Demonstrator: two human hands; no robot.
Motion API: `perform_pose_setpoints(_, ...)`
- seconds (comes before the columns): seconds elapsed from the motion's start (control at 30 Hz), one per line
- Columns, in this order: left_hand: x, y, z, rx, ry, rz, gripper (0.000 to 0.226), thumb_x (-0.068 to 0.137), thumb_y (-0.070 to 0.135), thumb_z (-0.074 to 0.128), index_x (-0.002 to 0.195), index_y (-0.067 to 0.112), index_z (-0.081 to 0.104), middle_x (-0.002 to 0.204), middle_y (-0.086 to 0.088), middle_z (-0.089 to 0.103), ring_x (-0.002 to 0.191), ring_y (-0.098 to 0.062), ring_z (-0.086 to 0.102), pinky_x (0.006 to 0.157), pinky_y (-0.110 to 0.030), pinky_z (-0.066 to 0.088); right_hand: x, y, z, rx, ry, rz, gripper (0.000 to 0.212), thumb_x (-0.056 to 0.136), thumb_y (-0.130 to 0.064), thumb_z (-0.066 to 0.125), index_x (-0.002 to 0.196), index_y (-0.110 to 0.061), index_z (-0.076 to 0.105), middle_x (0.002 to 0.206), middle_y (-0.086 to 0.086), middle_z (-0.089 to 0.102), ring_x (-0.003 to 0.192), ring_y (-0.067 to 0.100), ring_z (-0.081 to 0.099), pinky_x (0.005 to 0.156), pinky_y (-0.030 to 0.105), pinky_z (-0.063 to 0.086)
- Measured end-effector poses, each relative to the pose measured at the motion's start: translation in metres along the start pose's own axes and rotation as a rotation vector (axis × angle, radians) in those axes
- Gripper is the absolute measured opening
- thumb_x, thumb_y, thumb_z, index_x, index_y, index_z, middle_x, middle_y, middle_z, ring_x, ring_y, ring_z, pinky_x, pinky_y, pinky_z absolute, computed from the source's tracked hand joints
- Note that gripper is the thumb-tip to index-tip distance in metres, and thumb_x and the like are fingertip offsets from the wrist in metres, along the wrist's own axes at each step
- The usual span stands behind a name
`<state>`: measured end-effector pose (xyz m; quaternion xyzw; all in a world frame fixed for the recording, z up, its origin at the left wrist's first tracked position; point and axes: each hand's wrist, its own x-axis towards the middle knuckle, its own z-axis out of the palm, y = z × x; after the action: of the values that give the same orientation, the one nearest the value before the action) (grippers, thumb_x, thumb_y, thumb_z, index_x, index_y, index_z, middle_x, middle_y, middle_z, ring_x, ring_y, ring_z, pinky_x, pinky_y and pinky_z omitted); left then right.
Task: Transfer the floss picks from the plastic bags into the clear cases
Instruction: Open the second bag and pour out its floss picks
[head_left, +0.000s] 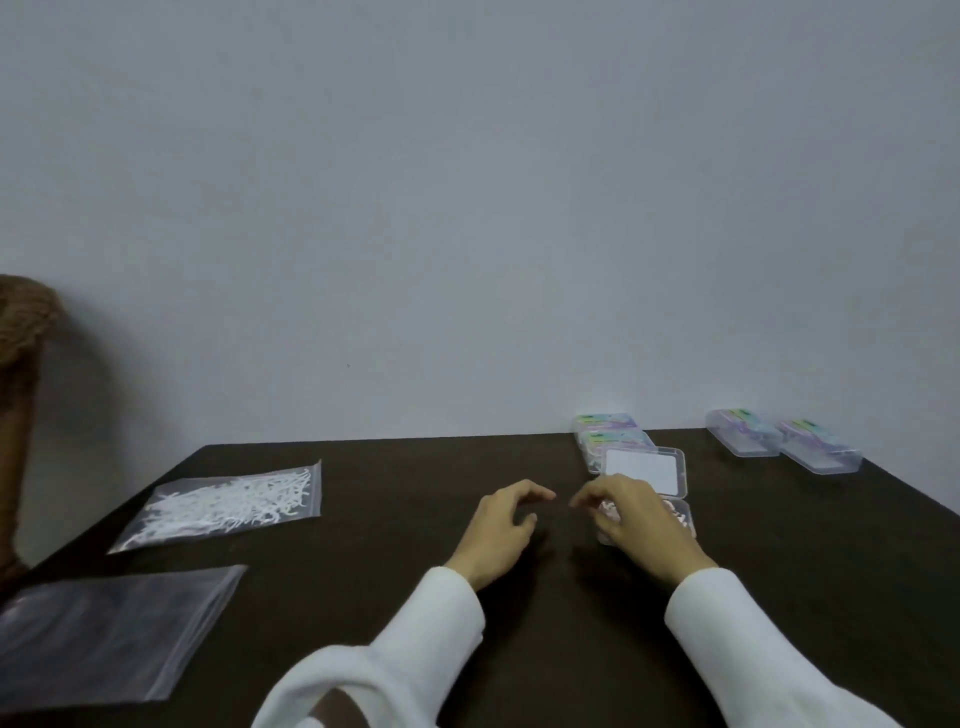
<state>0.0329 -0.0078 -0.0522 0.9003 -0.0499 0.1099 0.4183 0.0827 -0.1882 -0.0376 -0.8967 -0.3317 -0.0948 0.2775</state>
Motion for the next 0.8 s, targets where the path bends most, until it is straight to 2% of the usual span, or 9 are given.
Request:
perform_pose_setpoints(0.13, -0.02, -0.011, -0.052, 0.109, 0.036, -0.05, 0.033, 0.094, 0.009, 0.052, 0.122, 0.025, 0.056, 0.13, 0.009, 0.054, 0.122, -0.001, 0.044, 0.1, -0.017, 0.032, 0.016, -0.025, 0.011, -0.101, 0.004, -0.115, 0.025, 0.089, -0.013, 0.055, 0.109, -0.026, 0.063, 0.109, -0.007, 0.061, 0.102, 0.008, 0.056, 0.092, 0.022, 0.043)
perform_pose_setpoints(0.37, -0.057, -0.042, -0.15, 0.346, 0.068, -0.172, 0.031, 0.094, 0.011, 0.054, 0.124, 0.019, 0.055, 0.133, 0.002, 0.054, 0.125, -0.008, 0.047, 0.1, -0.016, 0.03, 0.062, -0.096, 0.062, 0.073, -0.277, -0.122, 0.028, 0.089, -0.011, 0.057, 0.113, -0.025, 0.059, 0.107, -0.008, 0.061, 0.098, 0.003, 0.057, 0.092, 0.023, 0.048)
perform_pose_setpoints(0.43, -0.064, -0.054, -0.174, 0.365, 0.092, -0.238, 0.03, 0.094, 0.012, 0.054, 0.123, 0.017, 0.056, 0.132, 0.0, 0.055, 0.123, -0.011, 0.049, 0.101, -0.018, 0.031, 0.075, -0.116, 0.077, 0.098, -0.334, -0.126, 0.027, 0.09, -0.011, 0.055, 0.113, -0.024, 0.058, 0.106, -0.008, 0.059, 0.097, 0.004, 0.057, 0.092, 0.024, 0.048)
perform_pose_setpoints(0.53, -0.076, -0.076, -0.209, 0.369, 0.144, -0.353, 0.029, 0.094, 0.013, 0.054, 0.122, 0.016, 0.056, 0.129, -0.002, 0.056, 0.119, -0.013, 0.051, 0.095, -0.019, 0.038, 0.097, -0.146, 0.101, 0.125, -0.402, -0.134, 0.026, 0.091, -0.013, 0.054, 0.114, -0.023, 0.057, 0.106, -0.007, 0.058, 0.098, 0.005, 0.057, 0.093, 0.024, 0.048)
perform_pose_setpoints(0.7, -0.083, -0.111, -0.249, 0.379, 0.247, -0.519, 0.03, 0.092, 0.01, 0.056, 0.122, 0.016, 0.056, 0.131, -0.004, 0.055, 0.12, -0.016, 0.05, 0.098, -0.026, 0.041, 0.134, -0.18, 0.132, 0.17, -0.464, -0.096, 0.026, 0.09, -0.014, 0.055, 0.115, -0.02, 0.056, 0.1, -0.006, 0.058, 0.094, 0.008, 0.058, 0.091, 0.026, 0.048)
perform_pose_setpoints(0.8, -0.082, -0.134, -0.266, 0.376, 0.316, -0.631, 0.032, 0.092, 0.014, 0.057, 0.123, 0.018, 0.055, 0.134, -0.004, 0.052, 0.116, -0.016, 0.05, 0.095, -0.028, 0.043, 0.157, -0.195, 0.151, 0.219, -0.48, -0.037, 0.028, 0.088, -0.013, 0.058, 0.116, -0.016, 0.055, 0.108, 0.001, 0.062, 0.097, 0.012, 0.06, 0.092, 0.027, 0.049)
